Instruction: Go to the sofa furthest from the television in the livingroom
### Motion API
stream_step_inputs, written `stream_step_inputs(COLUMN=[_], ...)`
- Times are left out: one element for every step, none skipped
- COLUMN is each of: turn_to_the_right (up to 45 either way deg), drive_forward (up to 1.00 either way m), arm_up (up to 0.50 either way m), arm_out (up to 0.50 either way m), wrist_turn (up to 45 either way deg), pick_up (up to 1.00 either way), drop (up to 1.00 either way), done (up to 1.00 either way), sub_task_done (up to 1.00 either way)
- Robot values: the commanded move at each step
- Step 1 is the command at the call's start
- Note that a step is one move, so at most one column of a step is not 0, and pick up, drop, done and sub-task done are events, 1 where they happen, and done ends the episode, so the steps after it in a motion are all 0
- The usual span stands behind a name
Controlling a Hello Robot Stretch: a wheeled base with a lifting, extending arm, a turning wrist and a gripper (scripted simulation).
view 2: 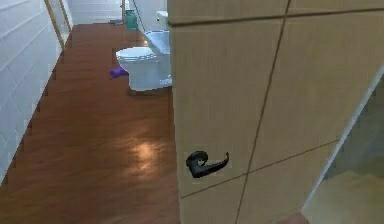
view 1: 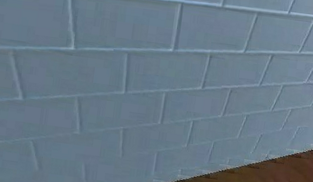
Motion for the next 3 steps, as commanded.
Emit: stream_step_inputs(turn_to_the_right=[-45.0, -21.0, 0.0], drive_forward=[0.00, 0.00, 0.10], arm_up=[0.00, 0.00, 0.00], arm_out=[0.00, 0.00, 0.00], wrist_turn=[0.0, 0.0, 0.0], pick_up=[0.00, 0.00, 0.00], drop=[0.00, 0.00, 0.00], done=[0.00, 0.00, 0.00], sub_task_done=[0.00, 0.00, 0.00])
